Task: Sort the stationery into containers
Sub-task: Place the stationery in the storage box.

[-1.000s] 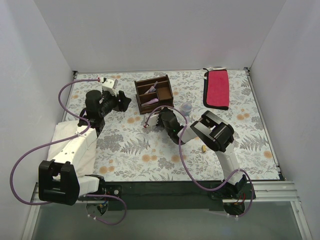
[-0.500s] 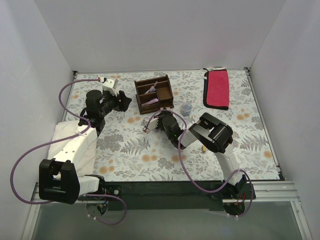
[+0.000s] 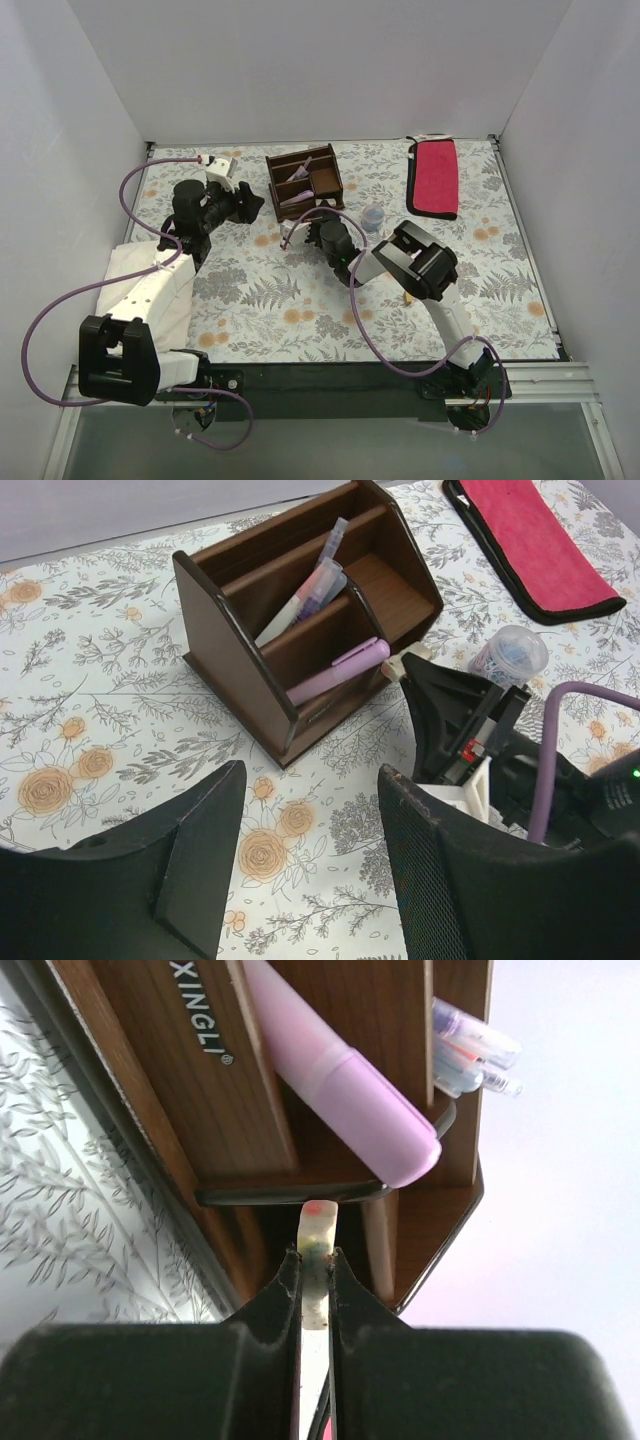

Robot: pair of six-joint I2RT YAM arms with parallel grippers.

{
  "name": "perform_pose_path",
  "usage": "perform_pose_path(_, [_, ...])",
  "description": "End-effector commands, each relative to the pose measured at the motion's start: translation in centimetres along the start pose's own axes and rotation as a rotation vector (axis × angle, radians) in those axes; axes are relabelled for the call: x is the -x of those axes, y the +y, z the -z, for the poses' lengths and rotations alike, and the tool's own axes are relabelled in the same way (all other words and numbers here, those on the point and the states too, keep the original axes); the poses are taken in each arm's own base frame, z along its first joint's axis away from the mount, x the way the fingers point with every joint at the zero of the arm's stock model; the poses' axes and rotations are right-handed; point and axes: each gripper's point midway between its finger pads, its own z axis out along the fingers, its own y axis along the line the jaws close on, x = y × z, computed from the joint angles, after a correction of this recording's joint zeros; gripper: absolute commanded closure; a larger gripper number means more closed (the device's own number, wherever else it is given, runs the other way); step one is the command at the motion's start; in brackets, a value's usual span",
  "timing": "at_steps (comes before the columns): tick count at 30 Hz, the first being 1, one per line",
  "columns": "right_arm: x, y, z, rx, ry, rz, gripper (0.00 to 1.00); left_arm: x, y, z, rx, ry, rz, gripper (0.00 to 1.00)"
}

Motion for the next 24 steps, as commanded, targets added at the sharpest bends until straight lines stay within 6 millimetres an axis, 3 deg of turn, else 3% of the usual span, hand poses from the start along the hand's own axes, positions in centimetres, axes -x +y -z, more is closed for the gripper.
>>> perform_pose_path(1, [-0.4,-1.5,-2.2,-0.086,-0.001,-0.004,0.94,1.0,0.0,0.3,0.009,-0.006,-0.009,0.47])
perform_pose_path(12, [-2.7,-0.8,-3.5,-0.052,0.038,-0.055,0.99,0.4,0.0,-0.2,-0.005,0.011,0.008,0.47])
perform_pose_path(21, [-2.3,0.1,-5.4,-0.047,-0.005,-0.006,0.98,0.0,0.1,-0.5,-0.003,0.032,0.01,0.47])
perform_pose_path(22, [-2.3,0.0,-5.6,-0.051,-0.008,-0.002,0.96,-0.1,0.2,-0.5,-0.003,0.036,0.014,0.47])
perform_pose_path(24, [-2.1,0.5,-5.8,-0.042,-0.018,0.024,0.72,-0.1,0.1,-0.5,-0.006,0.038,0.013,0.47])
